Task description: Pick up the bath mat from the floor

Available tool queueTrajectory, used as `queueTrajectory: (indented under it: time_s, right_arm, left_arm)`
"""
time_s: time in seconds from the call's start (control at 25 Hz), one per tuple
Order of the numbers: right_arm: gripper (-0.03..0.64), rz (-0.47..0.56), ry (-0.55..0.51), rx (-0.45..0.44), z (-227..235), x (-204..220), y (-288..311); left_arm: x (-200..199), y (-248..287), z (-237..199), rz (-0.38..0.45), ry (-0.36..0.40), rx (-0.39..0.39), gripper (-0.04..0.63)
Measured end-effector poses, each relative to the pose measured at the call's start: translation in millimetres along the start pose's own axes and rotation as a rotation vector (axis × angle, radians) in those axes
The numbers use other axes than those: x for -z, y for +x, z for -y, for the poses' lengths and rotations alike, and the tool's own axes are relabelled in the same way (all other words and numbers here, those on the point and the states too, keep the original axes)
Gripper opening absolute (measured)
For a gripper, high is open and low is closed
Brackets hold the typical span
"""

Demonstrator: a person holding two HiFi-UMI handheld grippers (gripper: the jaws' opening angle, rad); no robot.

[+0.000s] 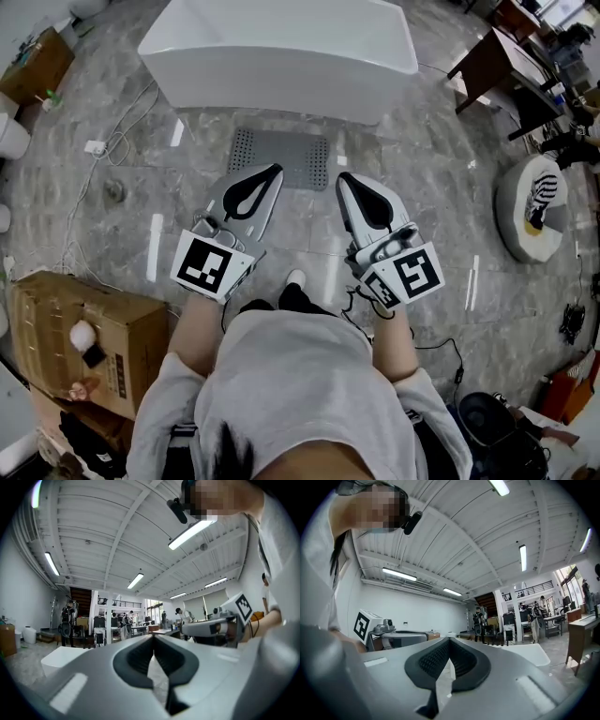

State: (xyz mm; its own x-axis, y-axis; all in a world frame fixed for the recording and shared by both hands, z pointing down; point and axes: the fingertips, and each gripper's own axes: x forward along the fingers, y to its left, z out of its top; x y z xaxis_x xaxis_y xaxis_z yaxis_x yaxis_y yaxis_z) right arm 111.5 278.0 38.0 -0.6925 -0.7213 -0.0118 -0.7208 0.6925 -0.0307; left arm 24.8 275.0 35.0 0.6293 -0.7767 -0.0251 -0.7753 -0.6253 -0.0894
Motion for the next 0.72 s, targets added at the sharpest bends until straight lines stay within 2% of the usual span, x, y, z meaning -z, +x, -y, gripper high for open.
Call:
queueTrajectory:
  time_s: [0.4, 0.72]
  right_arm:
    - [-0.002, 0.008, 0.025, -0.019, 42.0, 5.3, 9.4]
    - [-0.002, 0.006, 0.028, 0.006, 65.7, 4.0, 49.0]
  left_arm:
    - [6.4, 34.8, -5.0, -0.017, -0.002, -0.031, 0.001]
    - [6.4, 63.9, -43.6, -0.025, 0.001, -0.015, 0.0]
